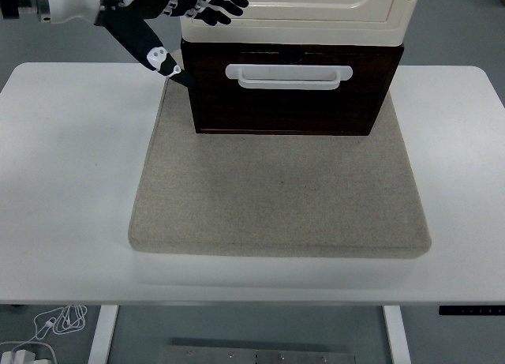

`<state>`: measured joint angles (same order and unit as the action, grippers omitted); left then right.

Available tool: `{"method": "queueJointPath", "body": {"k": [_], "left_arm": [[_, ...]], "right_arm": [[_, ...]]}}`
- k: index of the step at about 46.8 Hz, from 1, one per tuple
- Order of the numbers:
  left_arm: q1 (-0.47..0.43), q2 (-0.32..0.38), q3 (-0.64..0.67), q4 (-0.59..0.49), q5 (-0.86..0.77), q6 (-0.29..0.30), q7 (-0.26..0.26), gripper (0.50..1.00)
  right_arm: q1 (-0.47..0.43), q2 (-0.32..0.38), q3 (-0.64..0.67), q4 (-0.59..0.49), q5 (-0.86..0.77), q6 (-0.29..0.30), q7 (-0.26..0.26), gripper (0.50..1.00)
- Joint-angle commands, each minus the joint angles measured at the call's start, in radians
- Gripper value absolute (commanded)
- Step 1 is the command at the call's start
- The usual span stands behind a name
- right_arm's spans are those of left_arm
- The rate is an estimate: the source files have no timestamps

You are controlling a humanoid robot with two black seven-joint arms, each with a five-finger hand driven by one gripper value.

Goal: Open the drawer under the combination cabinet

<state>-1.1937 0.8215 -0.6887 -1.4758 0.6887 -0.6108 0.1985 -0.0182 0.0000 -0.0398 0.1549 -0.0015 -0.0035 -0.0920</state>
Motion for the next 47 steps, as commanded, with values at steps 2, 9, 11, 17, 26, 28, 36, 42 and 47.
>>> {"method": "queueJointPath", "body": {"k": [2,9,11,17,26,28,36,42,47], "left_arm": [[-0.012,-0.022,0.0,-0.003,0.002,0.0,0.024,1.0],[-0.015,-0.059,0.001,-0.006,0.0,0.0,0.091,1.0],[-0.017,-0.071,0.001,-0.005,-0.001,0.0,0.12,1.0],[-0.015,-0.113,0.001,-0.005,-0.003,0.0,0.197,1.0],[-0.014,-0.179,0.003,-0.003,-0.003,0.0,0.282,1.0],[-0.014,-0.183,0.003,-0.003,-0.003,0.0,0.288,1.0],[-0.056,-0.186,0.034,0.032,-0.003,0.0,0.308,1.0],[-0.093,-0.219,0.054,0.095,0.009,0.0,0.312,1.0],[-0.102,-0.219,0.055,0.117,0.011,0.0,0.312,1.0]], "right_arm": [[0.0,0.0,0.0,0.0,0.0,0.0,0.0,0.928],[0.0,0.0,0.0,0.0,0.0,-0.001,0.0,0.928],[0.0,0.0,0.0,0.0,0.0,-0.001,0.0,0.928],[0.0,0.0,0.0,0.0,0.0,0.0,0.0,0.928],[0.0,0.0,0.0,0.0,0.0,-0.001,0.0,0.928],[0.0,0.0,0.0,0.0,0.0,0.0,0.0,0.928],[0.0,0.0,0.0,0.0,0.0,0.0,0.0,0.928],[0.0,0.0,0.0,0.0,0.0,0.0,0.0,0.928],[0.0,0.0,0.0,0.0,0.0,0.0,0.0,0.928]]}}
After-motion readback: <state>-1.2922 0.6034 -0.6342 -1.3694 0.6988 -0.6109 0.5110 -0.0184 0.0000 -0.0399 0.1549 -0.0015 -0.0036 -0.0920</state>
